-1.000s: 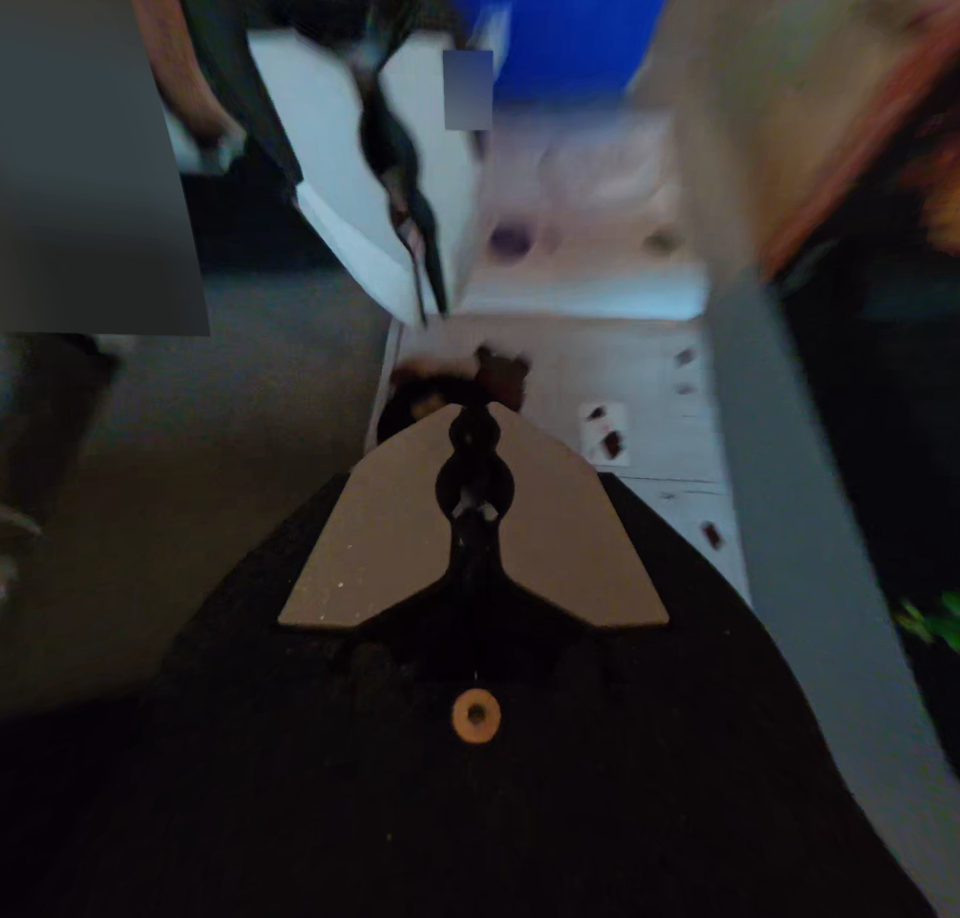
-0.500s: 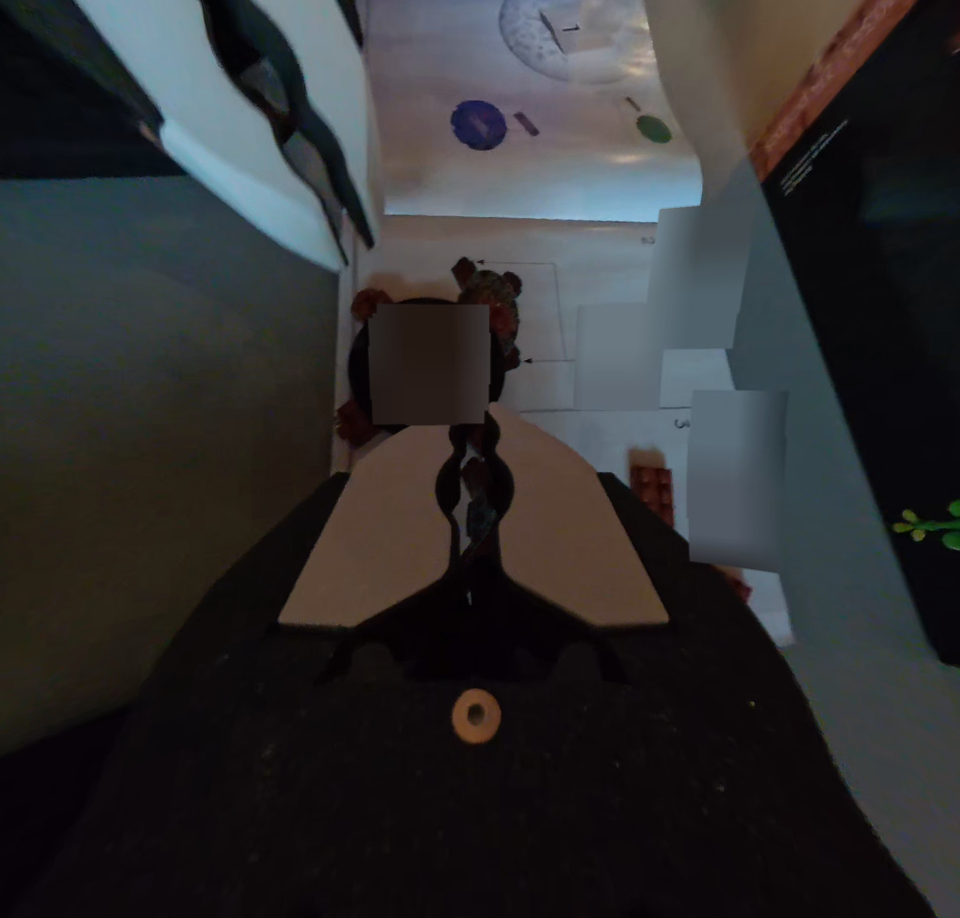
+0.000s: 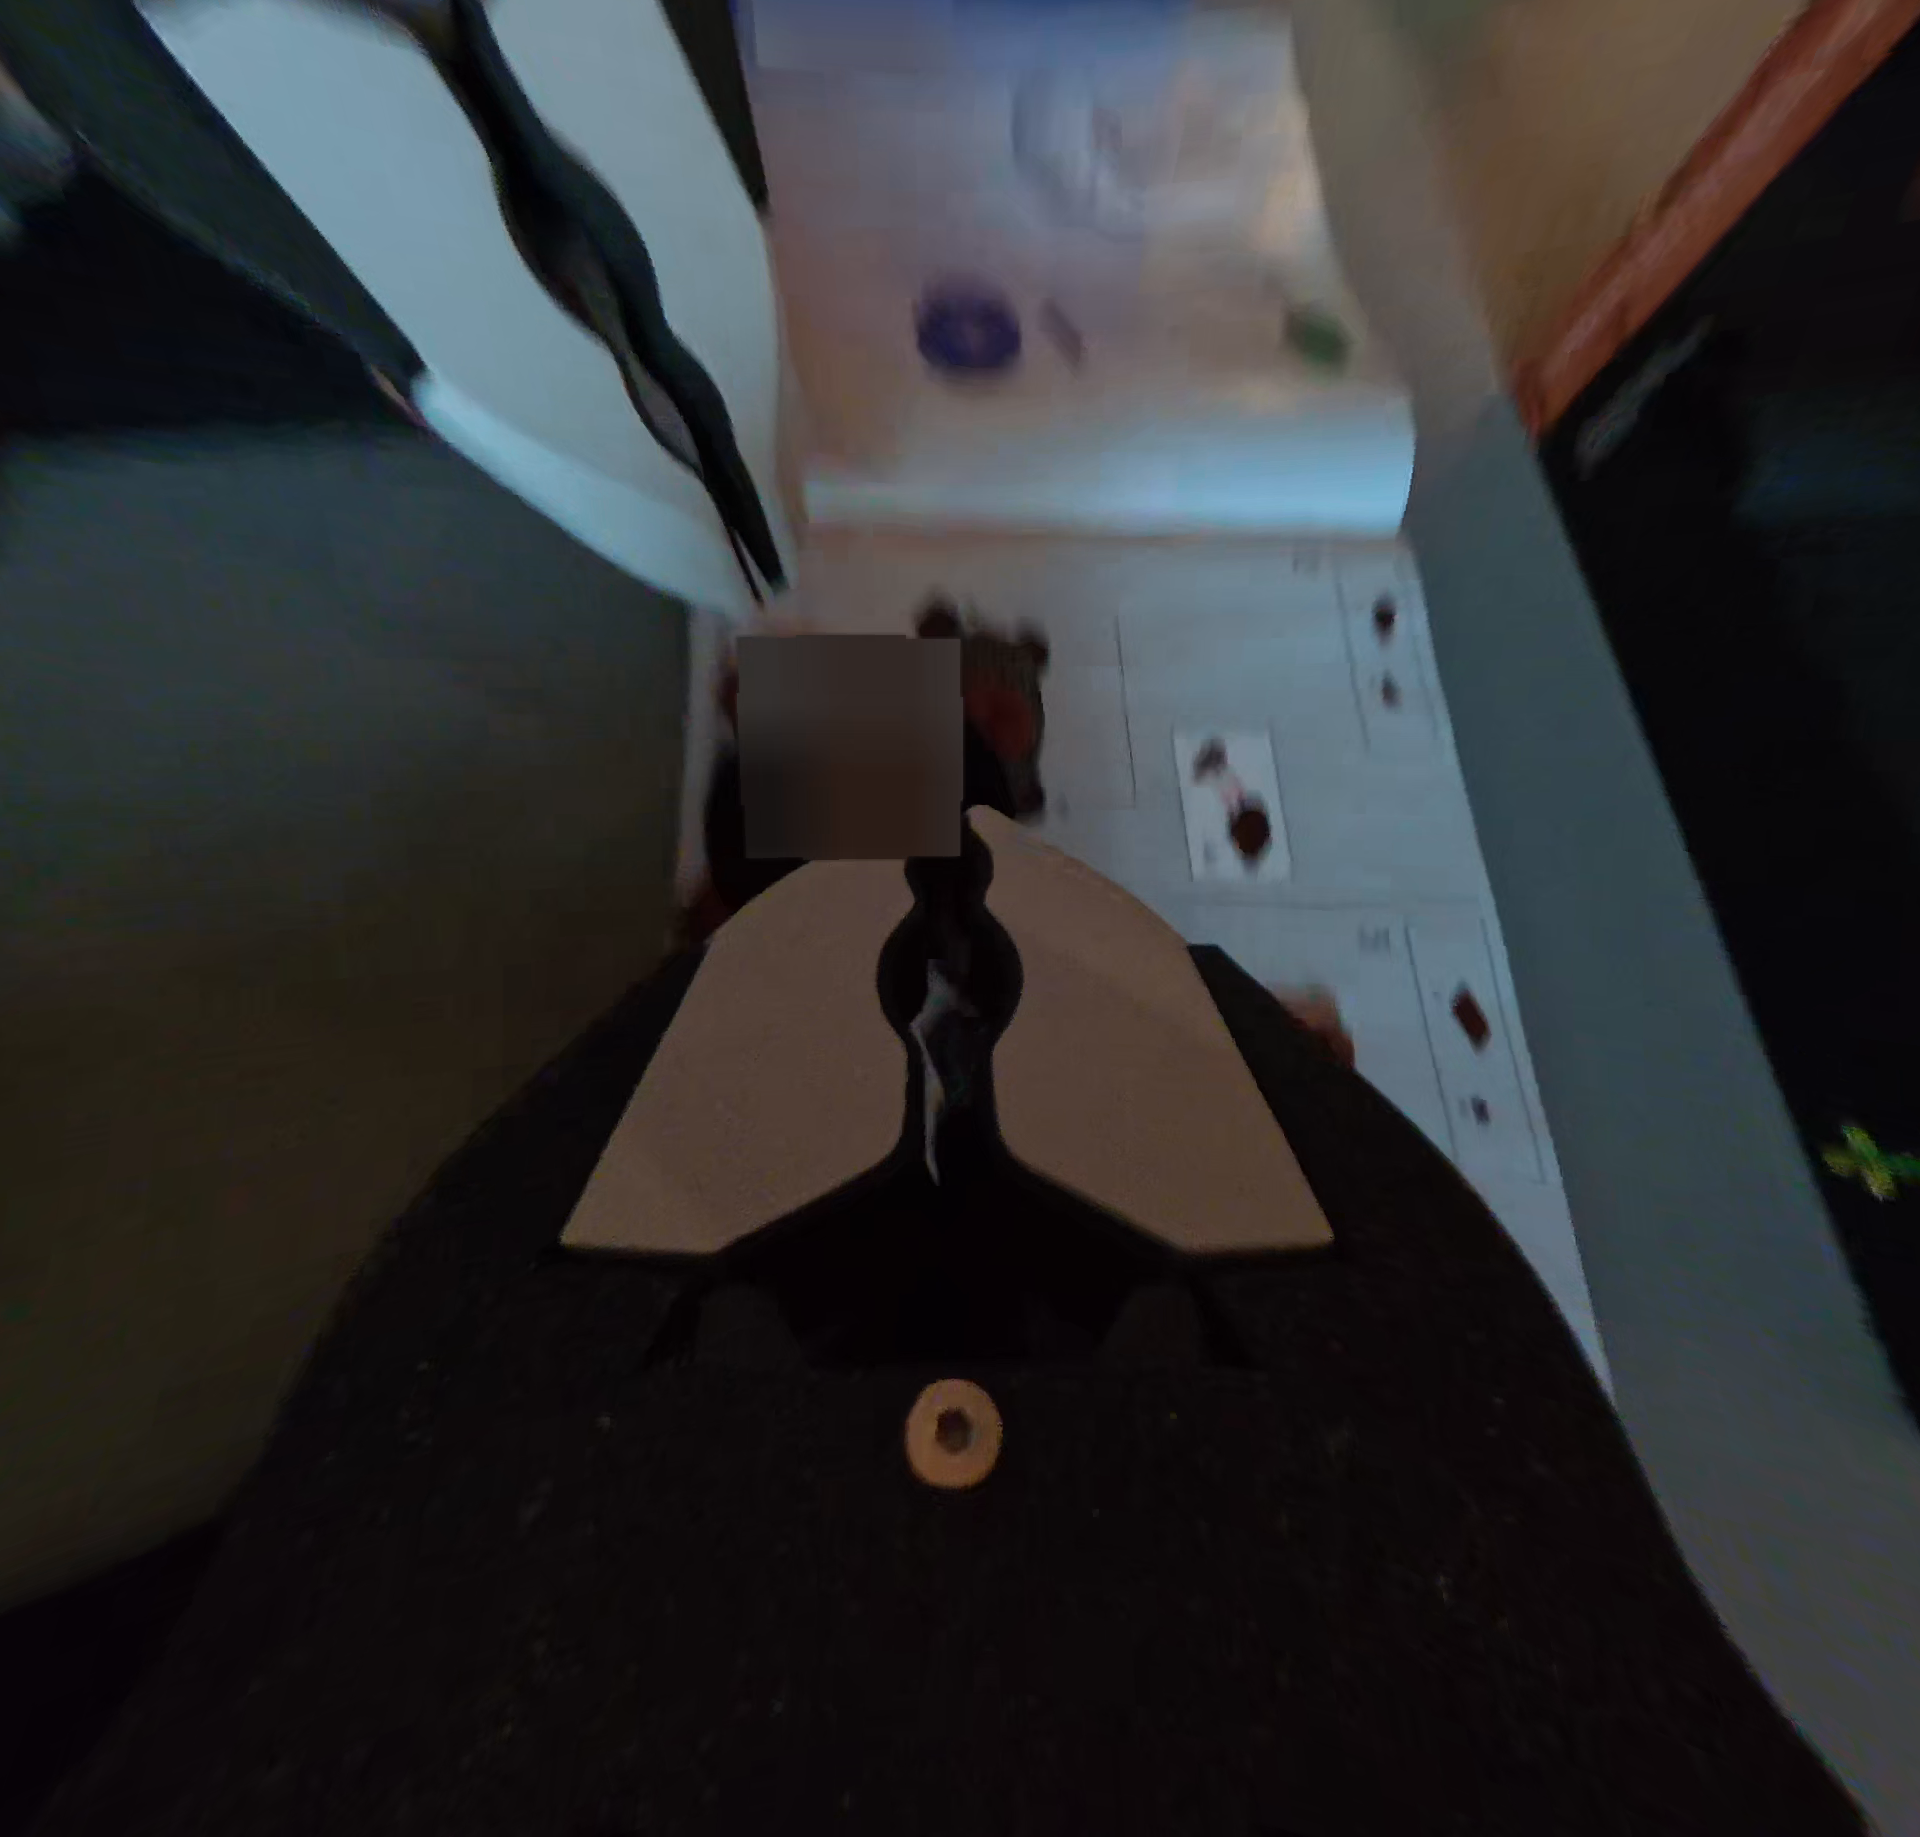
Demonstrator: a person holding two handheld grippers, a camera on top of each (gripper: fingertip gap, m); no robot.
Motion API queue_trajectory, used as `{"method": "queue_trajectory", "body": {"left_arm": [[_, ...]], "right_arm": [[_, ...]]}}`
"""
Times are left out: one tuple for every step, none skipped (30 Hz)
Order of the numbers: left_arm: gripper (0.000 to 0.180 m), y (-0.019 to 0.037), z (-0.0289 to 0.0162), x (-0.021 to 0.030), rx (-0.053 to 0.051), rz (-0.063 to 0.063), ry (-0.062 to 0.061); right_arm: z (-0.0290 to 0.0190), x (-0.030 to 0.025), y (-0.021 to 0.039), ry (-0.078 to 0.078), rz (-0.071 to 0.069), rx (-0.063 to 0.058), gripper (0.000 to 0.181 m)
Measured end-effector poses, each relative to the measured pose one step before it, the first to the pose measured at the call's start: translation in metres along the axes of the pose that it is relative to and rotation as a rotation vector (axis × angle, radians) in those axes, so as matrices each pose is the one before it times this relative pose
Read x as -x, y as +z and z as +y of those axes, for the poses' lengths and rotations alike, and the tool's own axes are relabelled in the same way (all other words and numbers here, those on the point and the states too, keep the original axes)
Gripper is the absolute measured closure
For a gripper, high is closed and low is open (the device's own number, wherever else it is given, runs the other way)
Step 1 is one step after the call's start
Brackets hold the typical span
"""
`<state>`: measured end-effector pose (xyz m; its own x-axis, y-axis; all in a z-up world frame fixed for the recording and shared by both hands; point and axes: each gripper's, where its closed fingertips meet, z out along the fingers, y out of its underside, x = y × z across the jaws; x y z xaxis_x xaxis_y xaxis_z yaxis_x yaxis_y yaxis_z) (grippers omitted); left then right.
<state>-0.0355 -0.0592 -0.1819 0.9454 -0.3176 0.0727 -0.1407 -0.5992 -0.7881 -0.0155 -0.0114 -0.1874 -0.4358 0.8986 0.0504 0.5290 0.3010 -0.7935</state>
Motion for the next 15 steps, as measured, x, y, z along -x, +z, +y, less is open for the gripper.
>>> {"method": "queue_trajectory", "body": {"left_arm": [[0.177, -0.00619, -0.0068, 0.00329, -0.0523, -0.0026, -0.0131], [0.176, -0.00486, -0.00596, 0.00396, -0.044, -0.0077, -0.0151], [0.176, -0.00542, -0.00444, 0.00435, -0.0318, -0.0074, -0.0146], [0.175, -0.00422, -0.00391, 0.00261, -0.0248, -0.0042, -0.0111], [0.175, -0.00426, -0.00451, 0.00117, -0.0307, -0.0021, -0.0049], [0.174, -0.00519, -0.00461, 0.00114, -0.0374, -0.0028, -0.0035], [0.173, -0.00256, -0.00399, 0.00078, -0.0336, -0.0031, -0.0096], [0.173, -0.00201, -0.00182, 0.00049, -0.0209, 0.0035, -0.0151], [0.172, -0.00089, -0.00067, -0.00007, -0.0143, 0.008, -0.017], [0.172, 0.00036, -0.0001, 0.00055, -0.0146, 0.0055, -0.016], [0.171, 0.00146, 0.00072, 0.00073, -0.0121, 0.0062, -0.0083], [0.17, 0.00263, 0.00097, 0.00072, -0.0084, 0.0088, 0.0016], [0.168, 0.00252, 0.00117, 0.0015, -0.0052, 0.0064, 0.0031], [0.166, 0.00255, -0.00021, 0.00158, -0.004, 0.0042, -0.0004], [0.164, 0.00276, -0.00202, -0.00003, -0.0072, 0.0167, -0.0003]], "right_arm": [[-0.01001, 0.00027, -0.00062, 0.0235, -0.0185, -0.0528, 0.18], [-0.00733, -0.00366, 0.00076, 0.0221, 0.0117, -0.043, 0.179], [-0.0045, -0.0077, 0.00161, 0.0169, 0.0438, -0.037, 0.179], [-0.00303, -0.0069, 0.00183, 0.0044, 0.0456, -0.0375, 0.179], [-0.00239, -0.00586, 0.00172, -0.0083, 0.0455, -0.0391, 0.178], [-0.00226, -0.00607, 0.00086, -0.0171, 0.0543, -0.039, 0.178], [-0.00277, -0.00401, 0.00026, -0.024, 0.0447, -0.0325, 0.178], [-0.00304, -0.00247, -0.00025, -0.029, 0.0369, -0.0183, 0.178], [-0.00322, -0.00144, -0.00096, -0.0405, 0.0345, -0.0099, 0.178], [-0.00277, 0.00127, -0.00117, -0.0511, 0.0173, -0.0057, 0.177], [-0.00104, 0.00233, -0.00072, -0.0465, 0.0088, -0.0008, 0.177], [0.00092, 0.00194, 0.00008, -0.0241, 0.007, 0.0037, 0.177], [0.00224, 0.00273, 0.00102, 0.001, -0.0044, 0.0066, 0.177], [0.00271, 0.00292, 0.0014, 0.0114, -0.0145, 0.0078, 0.177], [0.00227, -0.00047, 0.00135, 0.0125, -0.0072, 0.0086, 0.177]]}}
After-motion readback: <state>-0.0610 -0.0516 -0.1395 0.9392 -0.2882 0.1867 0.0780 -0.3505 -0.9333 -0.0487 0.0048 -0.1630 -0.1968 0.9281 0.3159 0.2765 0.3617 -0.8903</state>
